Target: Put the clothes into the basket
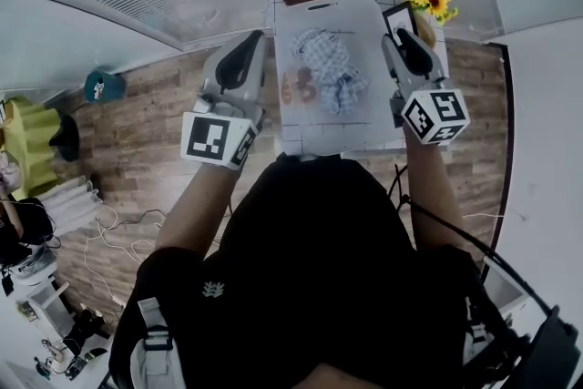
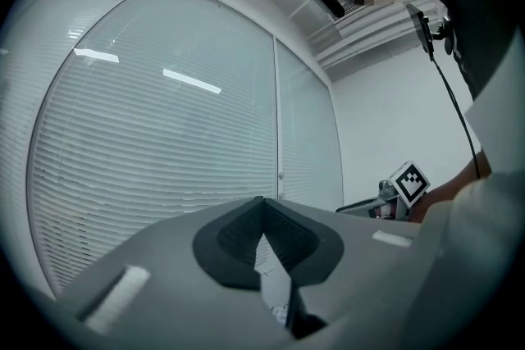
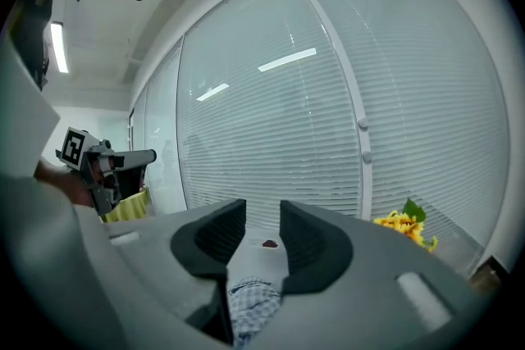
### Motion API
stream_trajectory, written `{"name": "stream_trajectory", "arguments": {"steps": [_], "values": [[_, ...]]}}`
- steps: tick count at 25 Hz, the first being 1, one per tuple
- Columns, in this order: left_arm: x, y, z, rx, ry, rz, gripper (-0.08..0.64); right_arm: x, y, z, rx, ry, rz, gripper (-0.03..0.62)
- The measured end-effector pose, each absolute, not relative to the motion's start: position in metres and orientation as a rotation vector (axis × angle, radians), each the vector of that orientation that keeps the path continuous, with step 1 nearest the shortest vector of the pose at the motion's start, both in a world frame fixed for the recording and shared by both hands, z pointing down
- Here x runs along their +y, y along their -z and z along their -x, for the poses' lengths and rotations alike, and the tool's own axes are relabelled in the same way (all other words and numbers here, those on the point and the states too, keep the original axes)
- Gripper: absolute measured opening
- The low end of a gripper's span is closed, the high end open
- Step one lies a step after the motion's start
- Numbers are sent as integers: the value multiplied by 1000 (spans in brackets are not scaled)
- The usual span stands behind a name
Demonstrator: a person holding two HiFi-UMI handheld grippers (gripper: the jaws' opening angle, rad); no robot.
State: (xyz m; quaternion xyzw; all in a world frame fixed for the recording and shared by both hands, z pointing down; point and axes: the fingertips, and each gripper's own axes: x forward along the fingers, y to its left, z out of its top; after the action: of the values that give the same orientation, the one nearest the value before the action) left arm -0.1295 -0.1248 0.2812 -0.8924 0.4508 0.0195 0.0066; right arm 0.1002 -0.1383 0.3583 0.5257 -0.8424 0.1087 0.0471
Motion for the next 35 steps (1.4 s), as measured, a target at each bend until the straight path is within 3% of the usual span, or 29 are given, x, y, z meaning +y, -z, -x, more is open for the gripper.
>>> {"name": "stream_trajectory", "arguments": {"steps": [5,8,10,35], "values": [[-123,-281,128,1435,-64,2780,6,-131,-355,-111,-2585,-310,-1607,118],[-120,-276,130,1445,-58,2763,6,-123,-350,-117,-2596,-287,-1630,68],[-117,-270,133,1452,-59,2744,6,-117,-344,-120,-2618,-265,-1648,2],[-105,-270,114,1389,-41,2760,6,-94,-344,-130,-2591,-201,-1687,2]]}}
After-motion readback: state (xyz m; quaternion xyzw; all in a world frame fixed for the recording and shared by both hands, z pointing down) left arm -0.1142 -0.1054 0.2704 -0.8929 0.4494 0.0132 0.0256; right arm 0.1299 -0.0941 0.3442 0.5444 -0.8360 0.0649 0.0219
